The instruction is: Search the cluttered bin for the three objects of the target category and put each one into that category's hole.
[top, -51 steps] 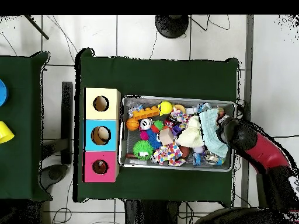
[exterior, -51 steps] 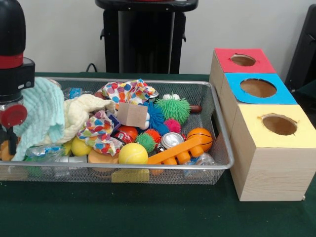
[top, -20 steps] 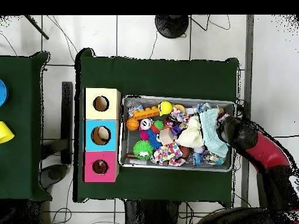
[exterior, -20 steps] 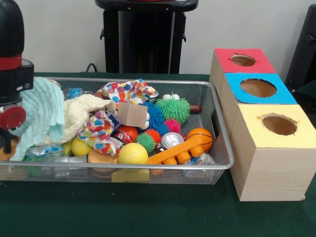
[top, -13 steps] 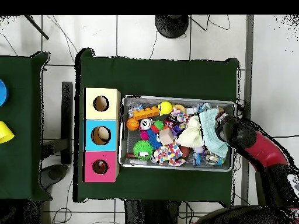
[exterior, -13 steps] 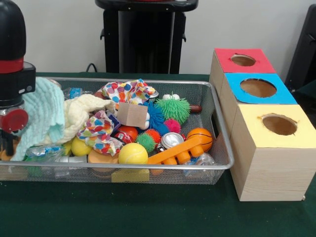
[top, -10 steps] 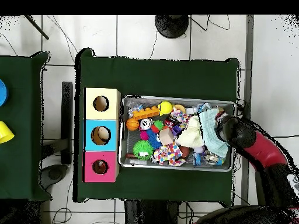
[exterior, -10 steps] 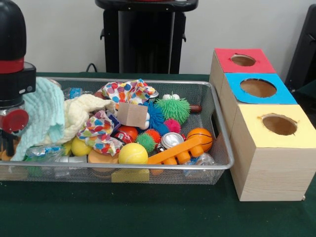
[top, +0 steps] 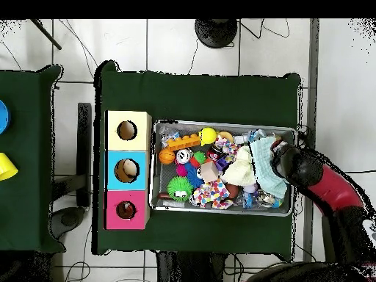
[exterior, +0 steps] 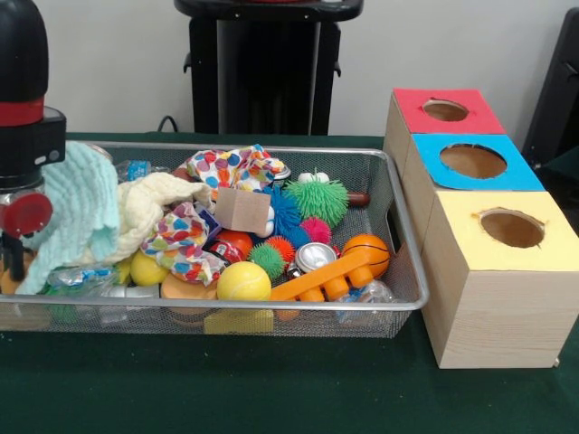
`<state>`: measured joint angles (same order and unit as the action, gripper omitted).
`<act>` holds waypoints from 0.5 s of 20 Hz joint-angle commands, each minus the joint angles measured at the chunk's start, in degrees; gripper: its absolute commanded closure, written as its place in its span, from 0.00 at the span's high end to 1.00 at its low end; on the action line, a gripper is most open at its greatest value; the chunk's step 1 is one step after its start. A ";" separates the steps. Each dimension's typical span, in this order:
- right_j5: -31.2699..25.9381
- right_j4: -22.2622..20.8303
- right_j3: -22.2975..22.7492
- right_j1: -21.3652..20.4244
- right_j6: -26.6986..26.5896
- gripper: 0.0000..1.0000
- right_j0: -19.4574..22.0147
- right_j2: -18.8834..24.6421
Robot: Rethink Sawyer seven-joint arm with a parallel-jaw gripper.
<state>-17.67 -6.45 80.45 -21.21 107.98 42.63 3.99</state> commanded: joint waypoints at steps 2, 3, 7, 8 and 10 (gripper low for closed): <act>-14.15 -1.36 2.80 -7.36 -0.93 0.00 -4.02 0.65; -15.64 -1.31 2.34 -8.10 -1.15 0.00 -4.38 0.39; -19.43 -1.12 1.33 -10.35 -2.12 0.00 -4.73 0.76; -19.84 -1.26 1.30 -10.71 -2.33 0.00 -4.69 0.87; -22.09 -1.36 -0.06 -11.55 -3.20 0.00 -4.46 1.08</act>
<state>-30.76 -6.52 80.32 -28.98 107.98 38.62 3.12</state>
